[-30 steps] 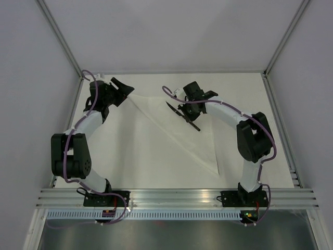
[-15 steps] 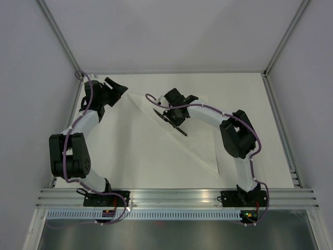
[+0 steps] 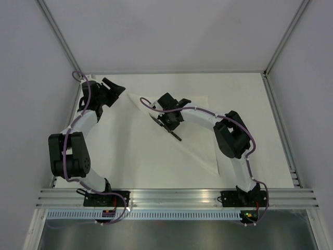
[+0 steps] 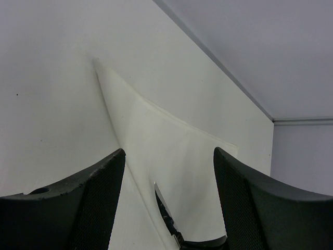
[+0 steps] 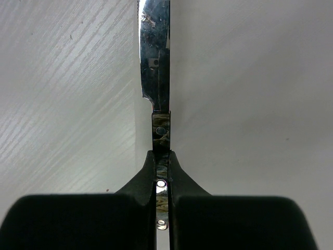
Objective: Fold the napkin, place the utensils inside, and roll it up
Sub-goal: Place the knife on the napkin.
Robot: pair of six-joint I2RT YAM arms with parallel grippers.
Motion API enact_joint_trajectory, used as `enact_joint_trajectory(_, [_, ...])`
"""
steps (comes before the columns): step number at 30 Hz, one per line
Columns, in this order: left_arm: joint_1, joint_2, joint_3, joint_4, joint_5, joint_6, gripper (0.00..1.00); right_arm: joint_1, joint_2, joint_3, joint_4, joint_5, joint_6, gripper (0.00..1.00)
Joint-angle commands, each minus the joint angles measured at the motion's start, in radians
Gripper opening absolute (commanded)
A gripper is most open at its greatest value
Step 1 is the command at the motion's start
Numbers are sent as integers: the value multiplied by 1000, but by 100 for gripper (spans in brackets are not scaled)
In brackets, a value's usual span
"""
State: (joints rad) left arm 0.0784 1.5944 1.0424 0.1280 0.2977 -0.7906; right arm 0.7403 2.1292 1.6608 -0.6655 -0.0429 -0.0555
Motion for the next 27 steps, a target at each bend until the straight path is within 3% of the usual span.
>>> enact_joint_trajectory(1, [12,4,16,28,37,31,74,13,-8,-10,7,28,28,0])
enact_joint_trajectory(27, [14,45,-4,68,55,17,74,14,20,-67,40,9,52,0])
